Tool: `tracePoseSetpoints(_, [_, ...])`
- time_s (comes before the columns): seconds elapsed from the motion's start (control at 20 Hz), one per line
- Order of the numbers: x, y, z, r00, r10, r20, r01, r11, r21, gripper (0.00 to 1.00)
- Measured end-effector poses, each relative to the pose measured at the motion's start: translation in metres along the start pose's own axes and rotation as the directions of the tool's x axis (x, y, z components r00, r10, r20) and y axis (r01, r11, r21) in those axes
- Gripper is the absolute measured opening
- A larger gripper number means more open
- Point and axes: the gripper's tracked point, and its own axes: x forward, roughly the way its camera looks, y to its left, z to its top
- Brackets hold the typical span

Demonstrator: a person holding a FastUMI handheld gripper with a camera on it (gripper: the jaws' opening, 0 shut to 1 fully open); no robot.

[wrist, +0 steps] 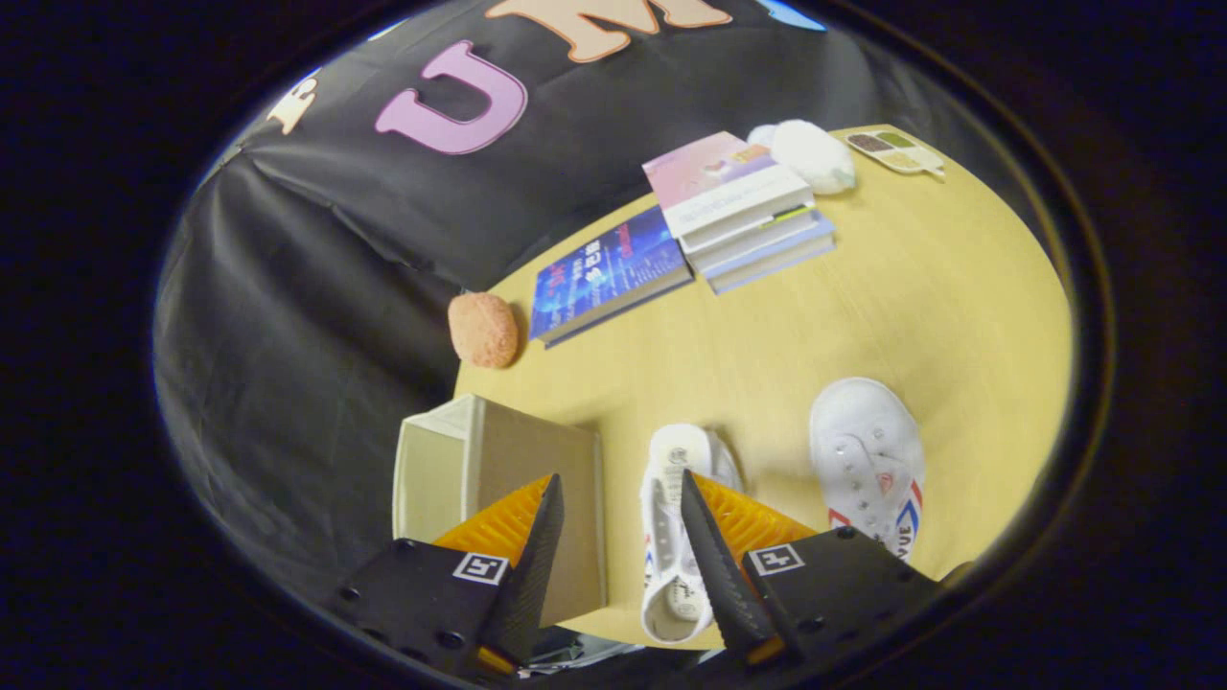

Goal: Open the storage box then place both shoes into the box .Put the left shoe in first, then the right shoe, with the right side of both shoes facing outward in a uniform manner.

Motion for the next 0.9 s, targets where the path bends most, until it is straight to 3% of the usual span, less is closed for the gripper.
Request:
tracePoseSetpoints(0.5, [0.02,-0.058,-0.067,0.984,-0.112,-0.136,0.11,0.994,-0.018,0.76])
tracePoseSetpoints(0.9, [0.043,-0.063,-0.095,0.97,-0.135,-0.201,0.132,0.991,-0.024,0.76])
